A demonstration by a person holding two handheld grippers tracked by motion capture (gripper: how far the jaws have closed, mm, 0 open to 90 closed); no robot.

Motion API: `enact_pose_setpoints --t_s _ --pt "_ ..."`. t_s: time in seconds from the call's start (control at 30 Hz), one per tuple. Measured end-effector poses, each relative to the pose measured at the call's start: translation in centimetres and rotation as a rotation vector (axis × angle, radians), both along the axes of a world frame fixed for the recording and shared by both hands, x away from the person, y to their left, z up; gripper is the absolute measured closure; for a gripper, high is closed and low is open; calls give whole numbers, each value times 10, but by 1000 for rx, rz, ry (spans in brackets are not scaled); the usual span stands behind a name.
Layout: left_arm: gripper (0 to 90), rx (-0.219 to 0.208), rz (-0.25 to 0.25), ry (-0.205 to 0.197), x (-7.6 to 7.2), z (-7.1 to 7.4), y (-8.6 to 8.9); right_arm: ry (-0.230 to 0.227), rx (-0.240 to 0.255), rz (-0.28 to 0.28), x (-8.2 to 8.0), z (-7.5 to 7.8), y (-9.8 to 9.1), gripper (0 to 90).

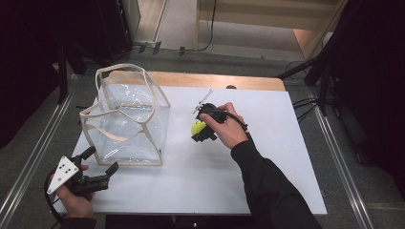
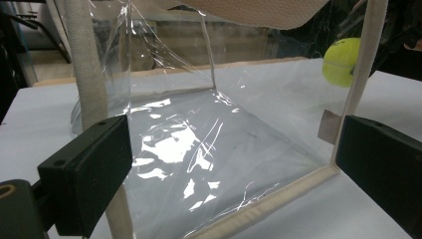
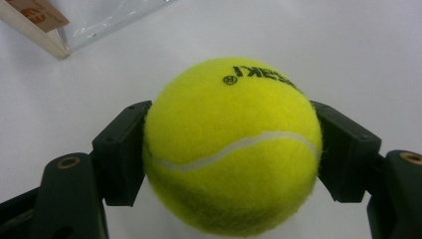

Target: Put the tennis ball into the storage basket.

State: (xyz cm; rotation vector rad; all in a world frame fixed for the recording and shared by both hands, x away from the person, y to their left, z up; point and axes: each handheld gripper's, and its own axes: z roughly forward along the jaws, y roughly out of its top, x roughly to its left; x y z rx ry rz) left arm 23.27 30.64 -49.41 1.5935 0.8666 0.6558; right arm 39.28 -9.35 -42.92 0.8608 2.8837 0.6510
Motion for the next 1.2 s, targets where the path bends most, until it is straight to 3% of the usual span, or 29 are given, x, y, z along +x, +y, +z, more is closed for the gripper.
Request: enact_pose_setpoints --t_s 0.83,1.2 --pt "13 -1 0 -1 0 0 0 -24 34 97 -3 22 37 234" --pt "13 4 -4 -1 0 0 0 -28 34 123 -7 43 48 235"
